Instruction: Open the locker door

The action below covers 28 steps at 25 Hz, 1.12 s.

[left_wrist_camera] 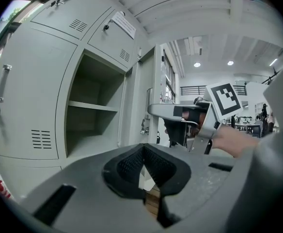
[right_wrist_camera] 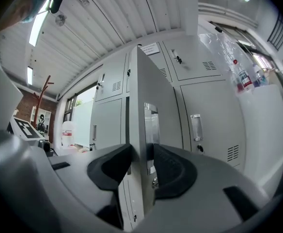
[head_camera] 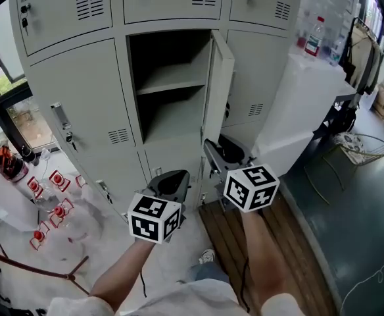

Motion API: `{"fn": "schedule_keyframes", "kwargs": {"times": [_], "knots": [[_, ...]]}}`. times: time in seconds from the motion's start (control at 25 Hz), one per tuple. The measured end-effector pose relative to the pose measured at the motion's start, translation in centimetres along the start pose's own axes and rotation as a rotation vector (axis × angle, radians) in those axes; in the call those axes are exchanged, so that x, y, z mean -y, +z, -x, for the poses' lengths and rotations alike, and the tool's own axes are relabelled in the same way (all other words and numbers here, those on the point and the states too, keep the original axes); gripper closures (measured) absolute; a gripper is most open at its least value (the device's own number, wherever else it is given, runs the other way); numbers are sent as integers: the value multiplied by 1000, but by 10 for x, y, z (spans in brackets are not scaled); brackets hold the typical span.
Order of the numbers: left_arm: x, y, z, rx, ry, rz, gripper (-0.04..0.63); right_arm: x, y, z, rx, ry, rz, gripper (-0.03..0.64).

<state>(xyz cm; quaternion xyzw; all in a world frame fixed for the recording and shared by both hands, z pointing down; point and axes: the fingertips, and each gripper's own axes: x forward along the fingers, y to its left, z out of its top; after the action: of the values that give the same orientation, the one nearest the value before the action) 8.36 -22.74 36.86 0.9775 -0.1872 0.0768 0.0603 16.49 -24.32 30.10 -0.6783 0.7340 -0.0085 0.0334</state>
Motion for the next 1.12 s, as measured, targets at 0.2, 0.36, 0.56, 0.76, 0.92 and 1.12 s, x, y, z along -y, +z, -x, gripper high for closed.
{"fn": "schedule_keyframes", "kwargs": {"times": [0.2, 0.36, 0.56, 0.76, 0.92, 1.12], "knots": [[10, 6, -4, 16, -19, 7, 589, 12, 2, 11, -8, -40, 13, 483], [18, 5, -11, 13, -37, 10, 589, 23, 3, 21, 7, -69, 7, 489], [29, 10, -30, 23, -47, 7, 589, 36, 4, 30, 15, -68, 9, 497], [38, 11, -50, 21, -55, -4, 589, 52, 4, 40, 23, -58, 11, 505], [41, 15, -70, 20, -58, -4, 589, 65, 7, 45, 36, -49, 17, 509], [53, 11, -95, 1, -79, -5, 589, 90, 8, 54, 51, -73, 20, 523]]}}
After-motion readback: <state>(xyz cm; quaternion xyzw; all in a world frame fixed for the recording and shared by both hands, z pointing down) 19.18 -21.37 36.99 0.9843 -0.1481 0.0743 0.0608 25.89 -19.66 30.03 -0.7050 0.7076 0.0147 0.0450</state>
